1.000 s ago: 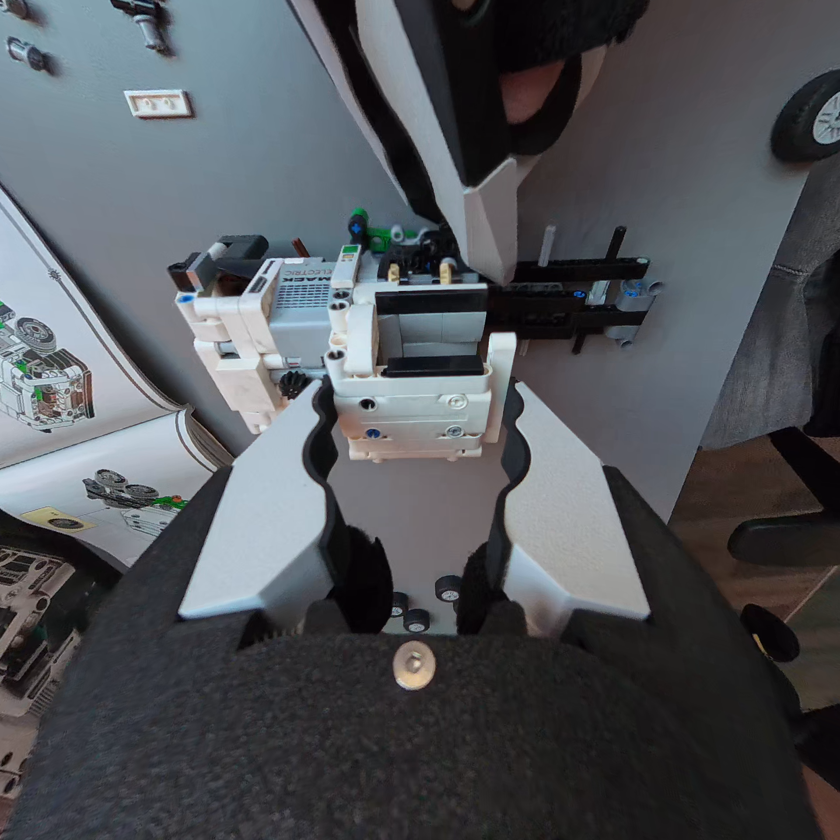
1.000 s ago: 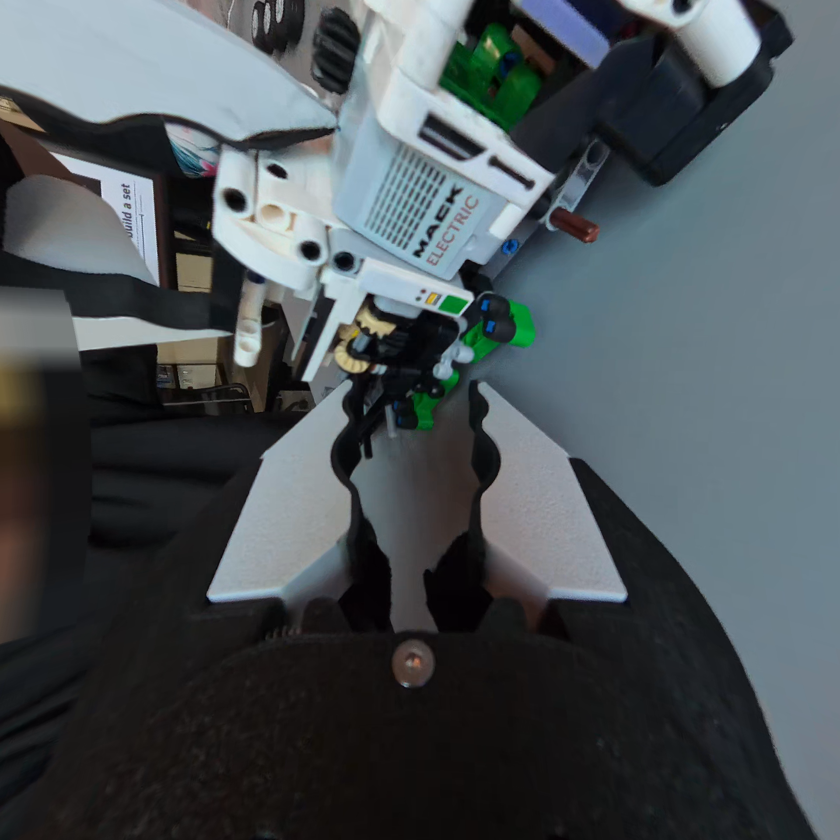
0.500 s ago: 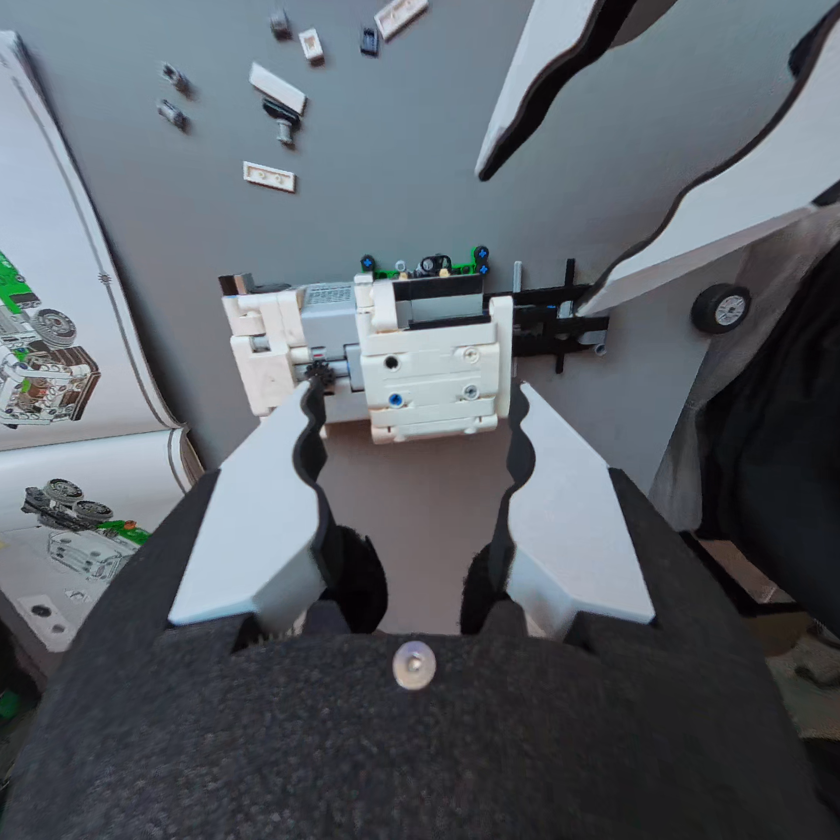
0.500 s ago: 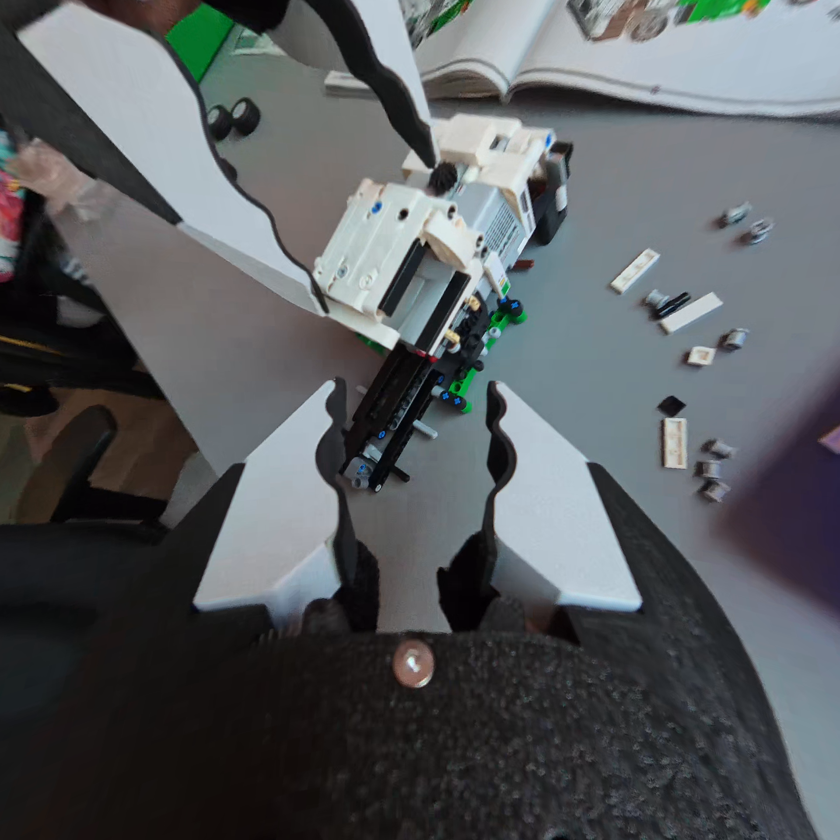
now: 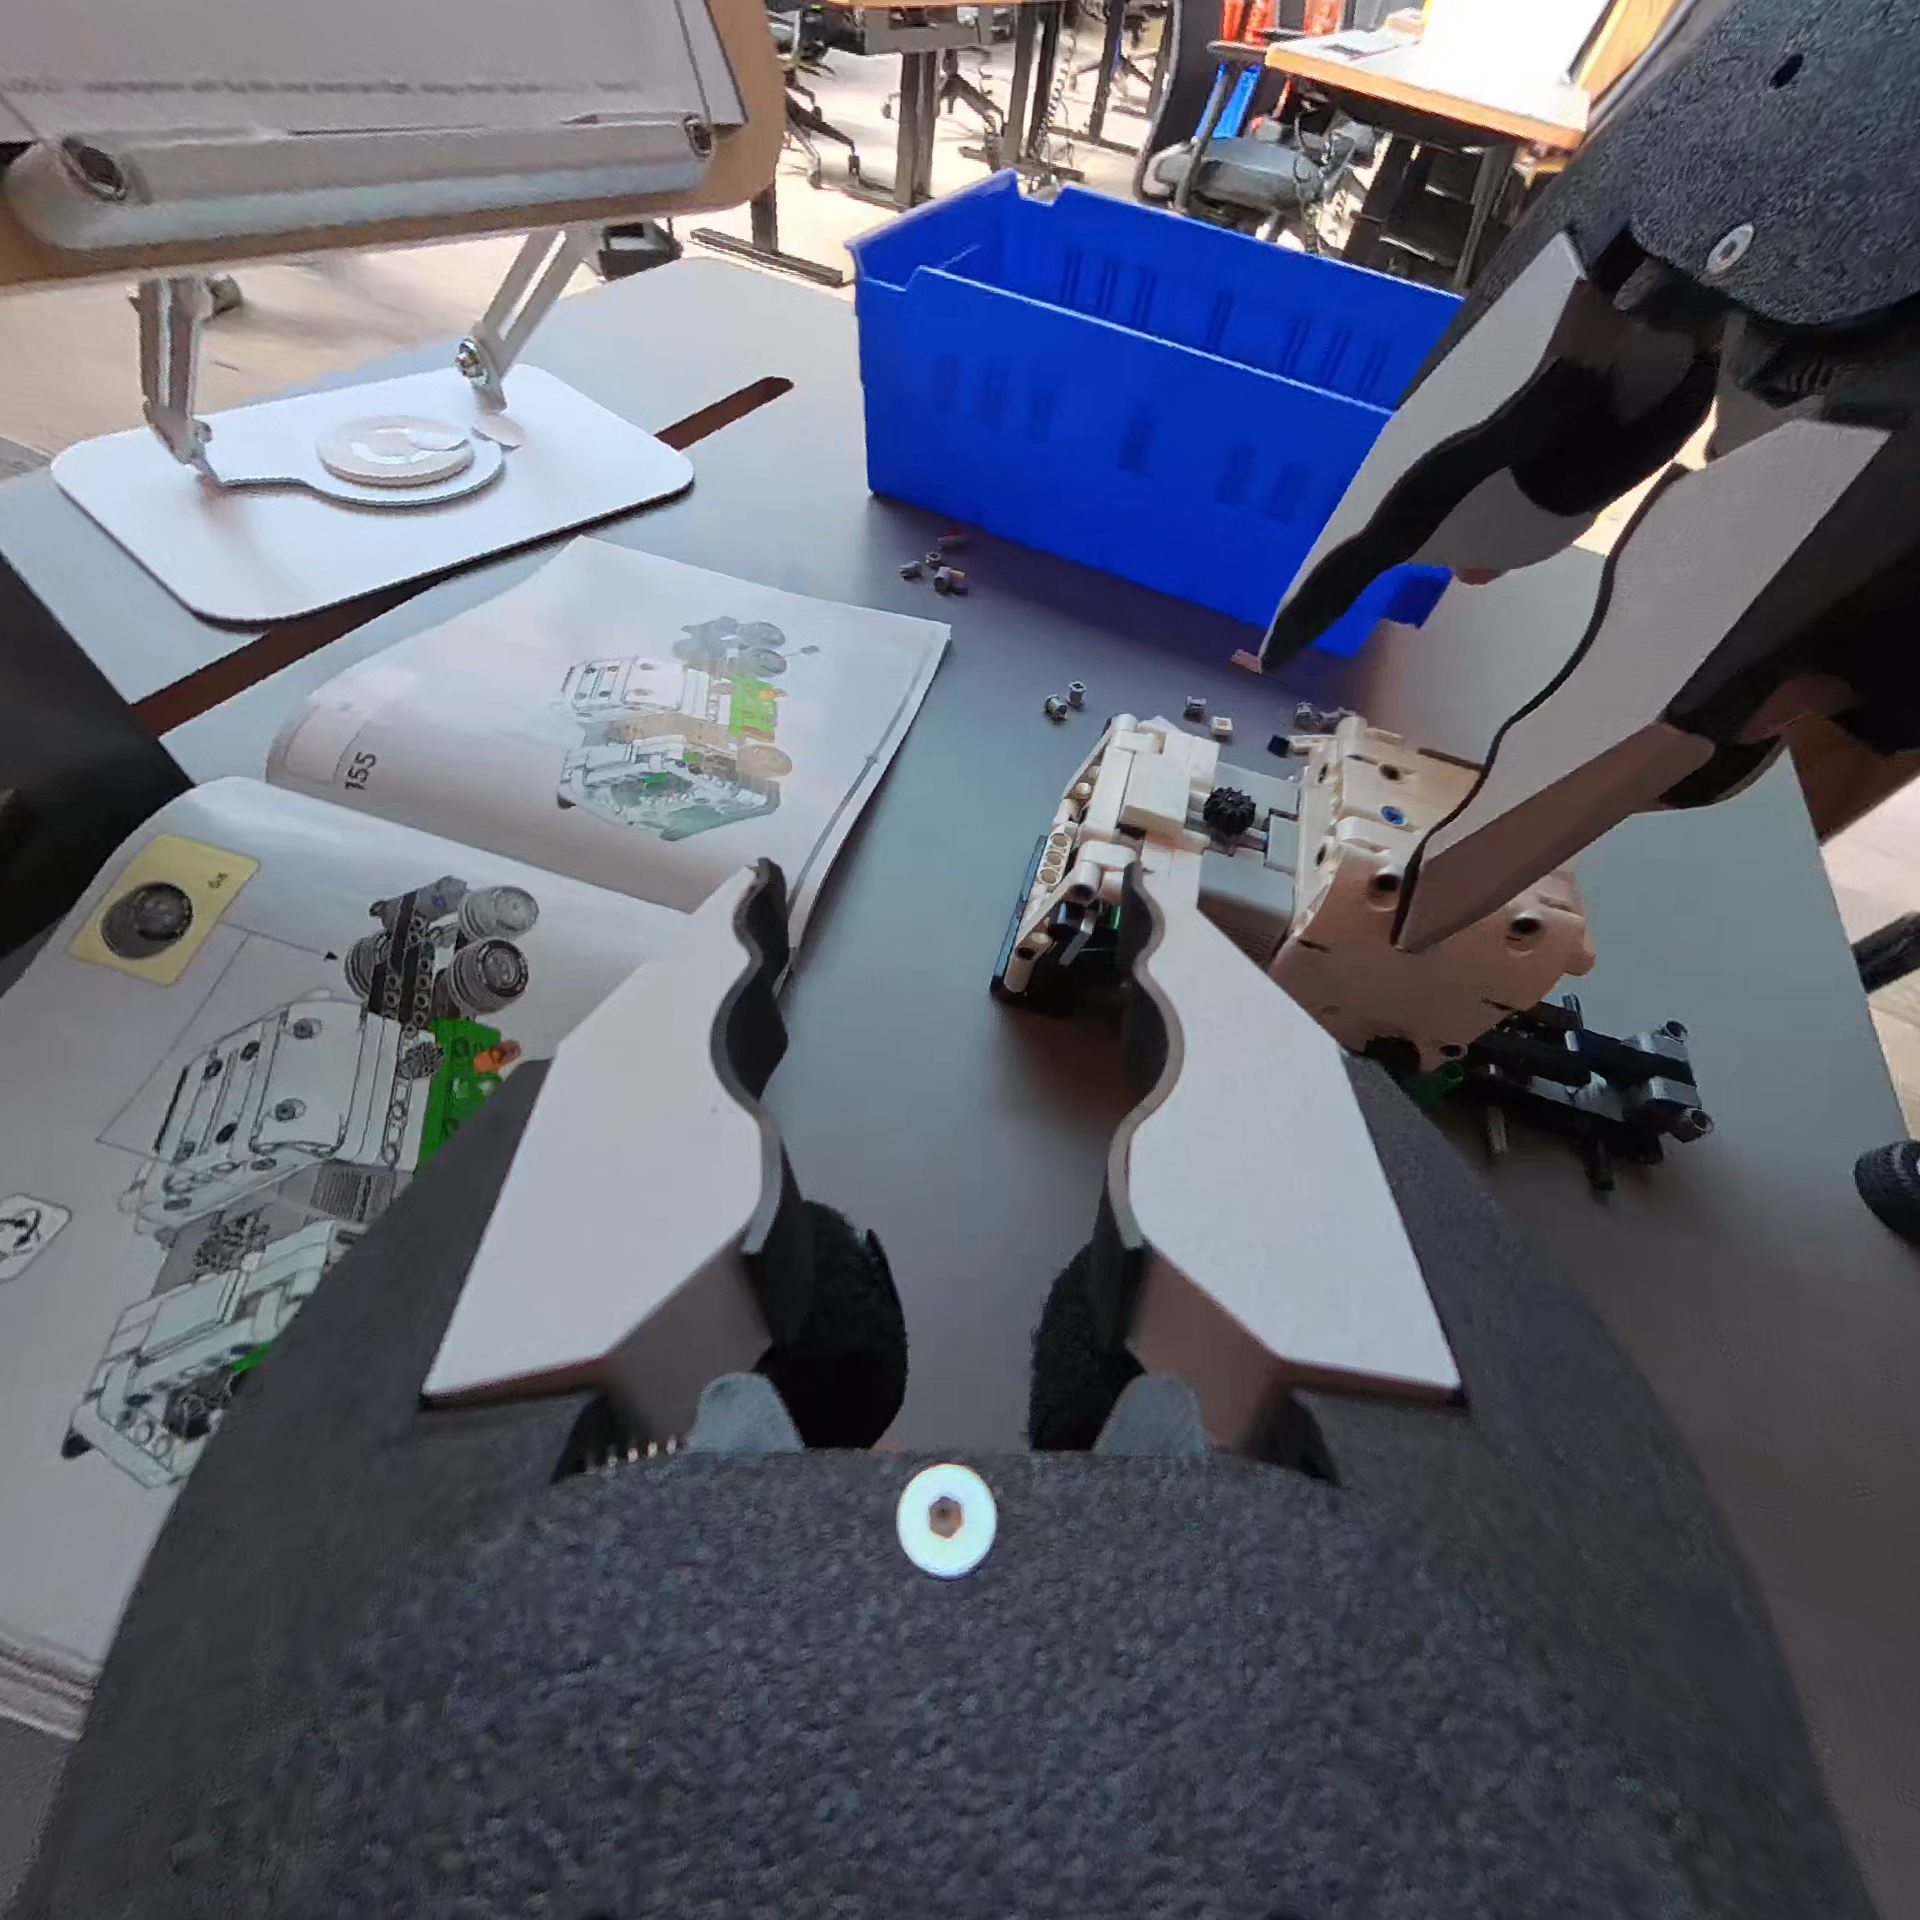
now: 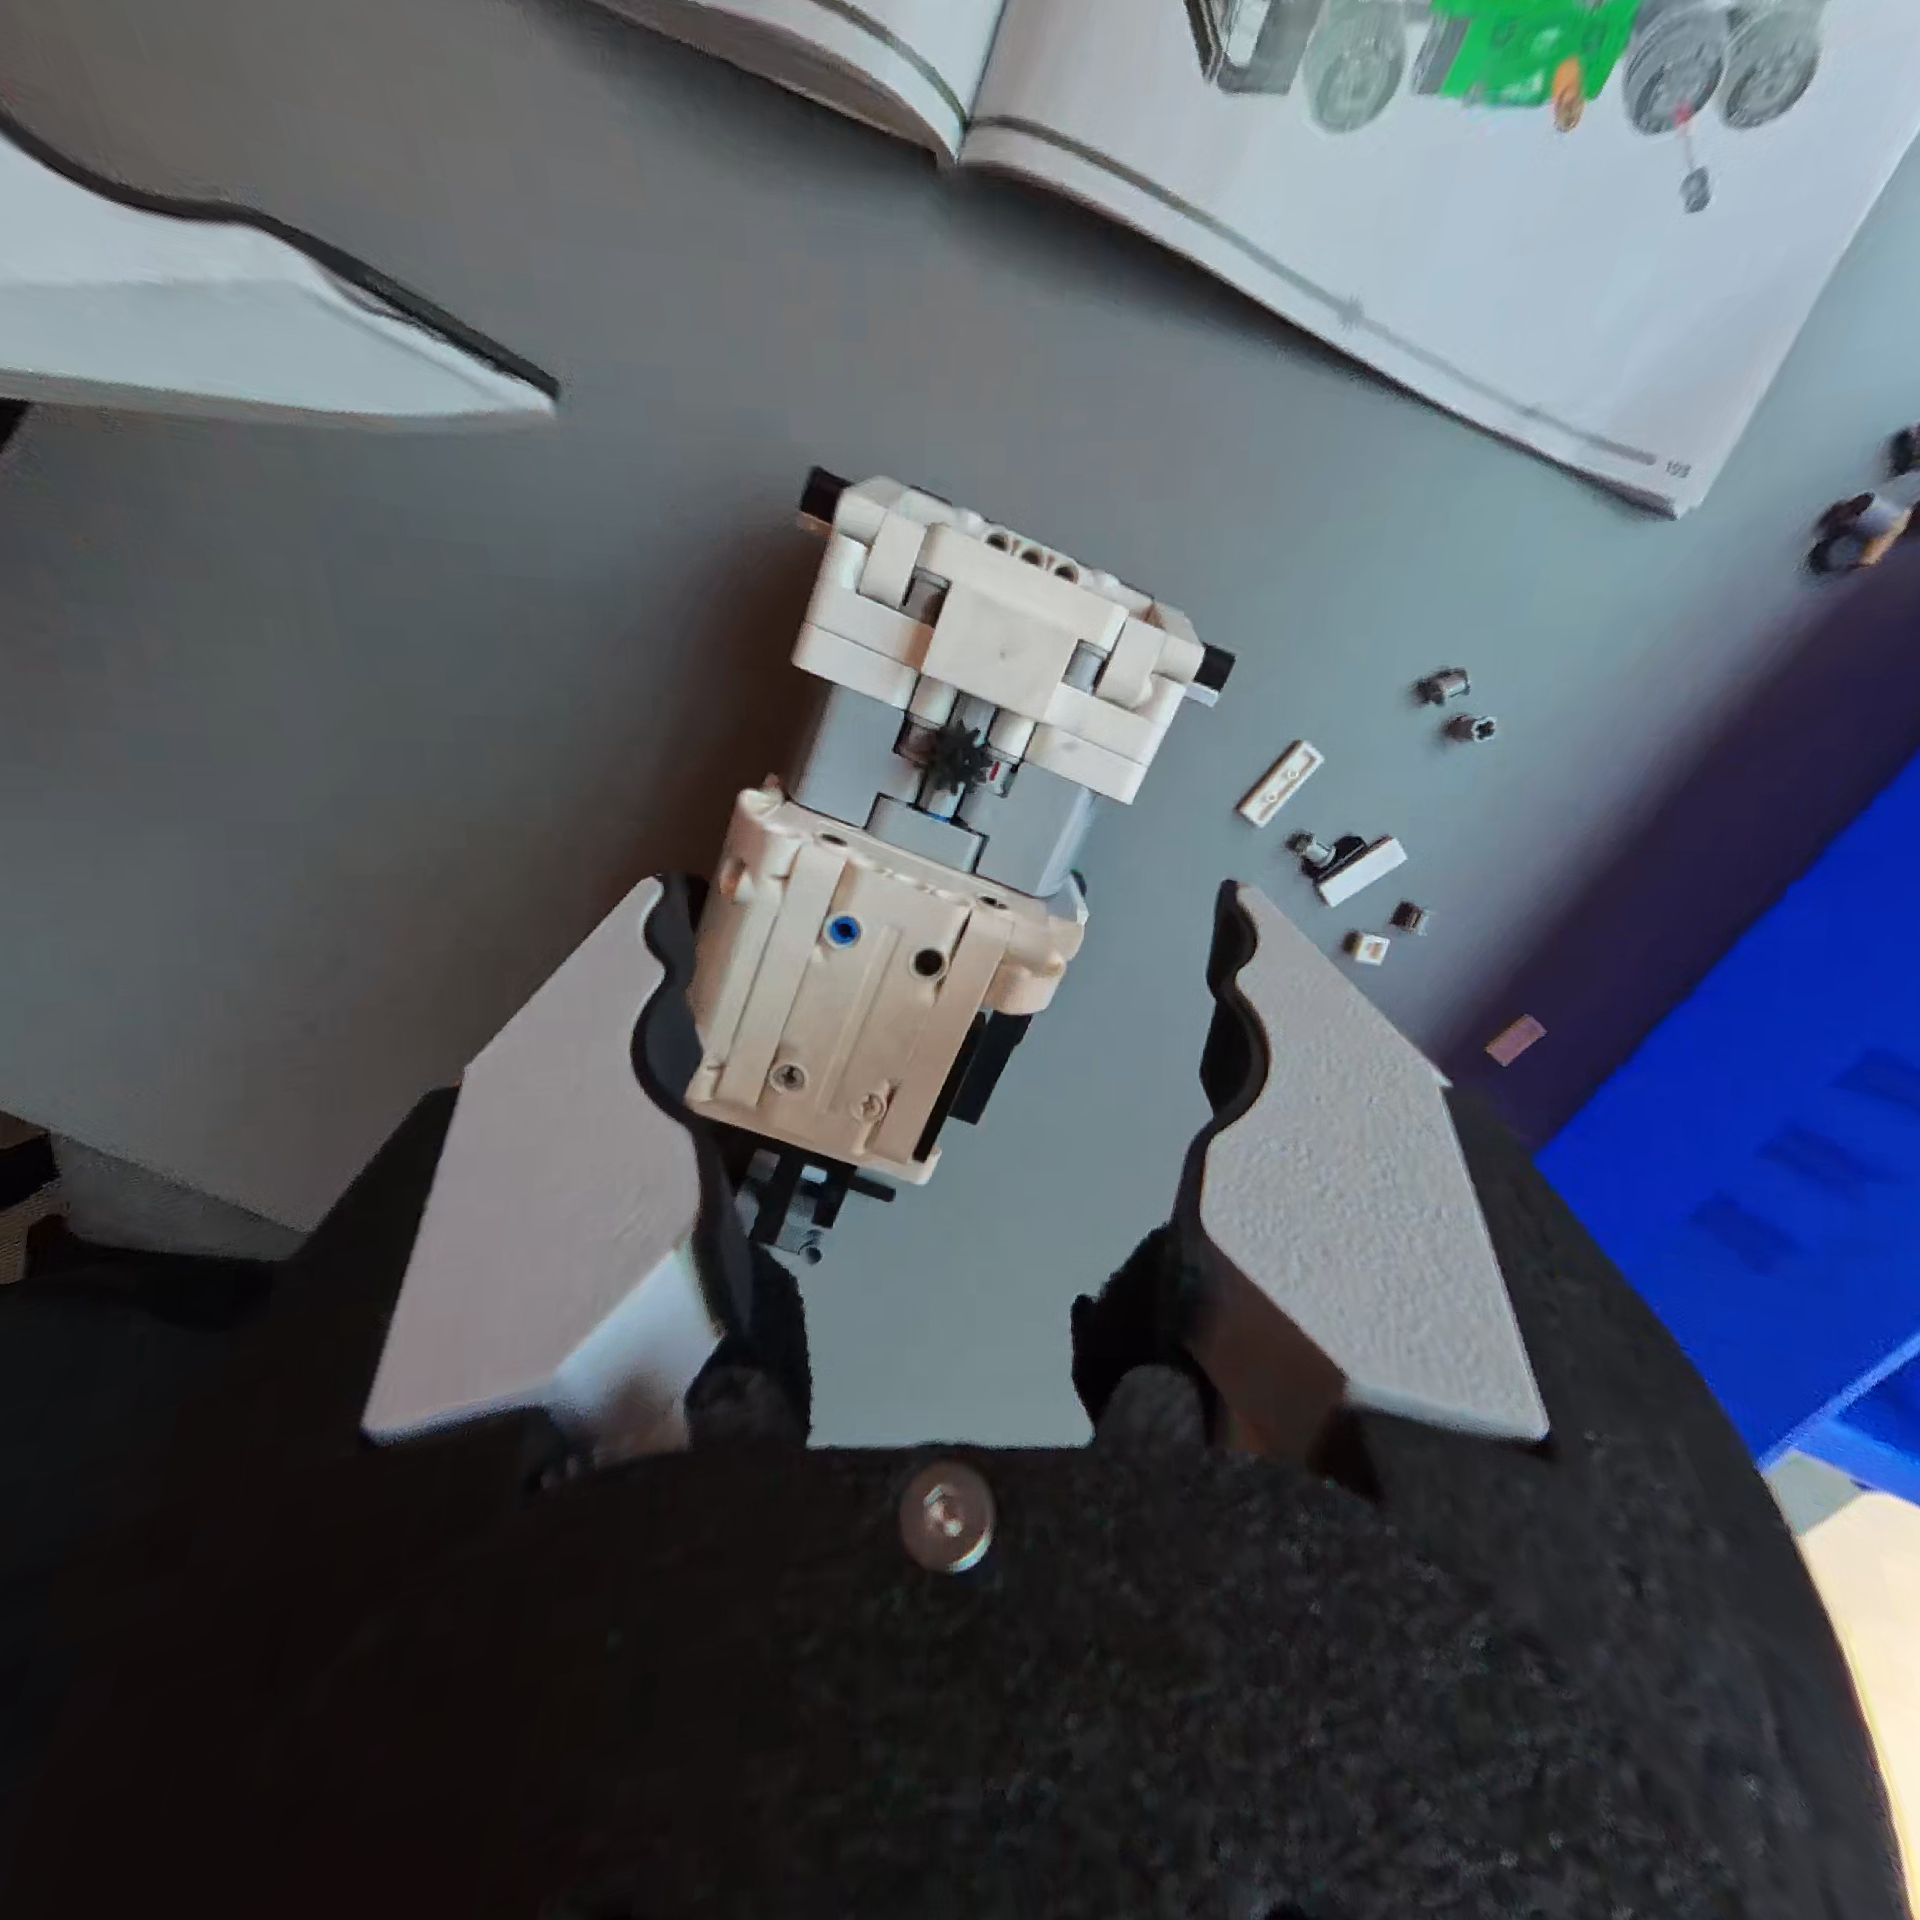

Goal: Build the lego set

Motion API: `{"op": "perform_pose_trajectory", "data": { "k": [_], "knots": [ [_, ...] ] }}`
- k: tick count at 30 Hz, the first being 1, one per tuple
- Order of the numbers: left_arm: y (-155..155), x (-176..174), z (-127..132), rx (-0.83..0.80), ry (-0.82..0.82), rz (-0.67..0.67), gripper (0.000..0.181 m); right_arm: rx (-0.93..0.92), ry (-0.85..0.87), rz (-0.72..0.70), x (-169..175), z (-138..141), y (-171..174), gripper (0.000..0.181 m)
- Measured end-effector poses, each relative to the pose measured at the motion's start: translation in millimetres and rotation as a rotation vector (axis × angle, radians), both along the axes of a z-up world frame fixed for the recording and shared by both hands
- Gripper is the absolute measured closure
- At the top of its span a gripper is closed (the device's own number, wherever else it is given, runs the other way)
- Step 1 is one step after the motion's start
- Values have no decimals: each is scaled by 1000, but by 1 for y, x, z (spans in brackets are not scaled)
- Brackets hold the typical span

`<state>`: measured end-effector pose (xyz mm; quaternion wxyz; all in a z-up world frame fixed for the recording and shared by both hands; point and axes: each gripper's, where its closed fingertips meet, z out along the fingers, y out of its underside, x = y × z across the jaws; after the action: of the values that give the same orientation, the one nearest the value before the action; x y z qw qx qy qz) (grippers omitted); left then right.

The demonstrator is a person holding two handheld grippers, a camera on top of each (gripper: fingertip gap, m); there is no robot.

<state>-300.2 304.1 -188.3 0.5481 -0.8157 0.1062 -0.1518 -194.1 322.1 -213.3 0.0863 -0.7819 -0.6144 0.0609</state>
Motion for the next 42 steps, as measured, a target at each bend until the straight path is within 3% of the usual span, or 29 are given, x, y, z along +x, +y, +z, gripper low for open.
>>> {"op": "perform_pose_trajectory", "data": {
  "k": [2, 6, 8, 10, 12, 17, 20, 22, 24, 26, 31, 35, 39, 42],
  "knots": [
    [-1, -7, -10, -11, -15, 41, 118, 3, -70, -19, 3, -11, 2, 80],
    [-5, -9, -23, -24, 1, 87, 120, -83, -140, -64, 3, -34, -13, 92],
    [-7, -3, -32, -63, 31, 73, 119, -98, -197, -57, 7, -48, -18, 83],
    [-6, 2, -38, -76, 67, 64, 120, -81, -167, -55, 3, -45, -14, 98],
    [-8, 10, -45, -100, 87, 35, 119, -105, -145, -27, 3, -42, -17, 98],
    [-18, 24, -42, -95, 84, -117, 117, -91, -121, 220, 8, -34, -24, 105],
    [-42, 37, -32, -85, 3, -318, 114, -133, -73, 375, 8, -24, -31, 107],
    [-65, 52, -23, -84, -109, -487, 103, -207, -51, 496, 11, -21, -41, 107],
    [-77, 60, -28, -133, -135, -560, 92, -250, -61, 569, 14, -23, -46, 107],
    [-78, 60, -44, -179, -61, -561, 79, -277, -77, 622, 15, -25, -51, 107],
    [-75, 73, -52, -203, -103, -583, 73, -328, -72, 755, 14, -23, -64, 107],
    [-74, 84, -42, -194, -209, -619, 84, -401, -75, 826, 14, -20, -75, 107],
    [-74, 89, -50, -216, -155, -614, 88, -440, -103, 850, 10, -20, -76, 107],
    [-71, 88, -49, -246, -218, -604, 89, -445, -89, 875, 6, -18, -72, 107]
  ]
}}
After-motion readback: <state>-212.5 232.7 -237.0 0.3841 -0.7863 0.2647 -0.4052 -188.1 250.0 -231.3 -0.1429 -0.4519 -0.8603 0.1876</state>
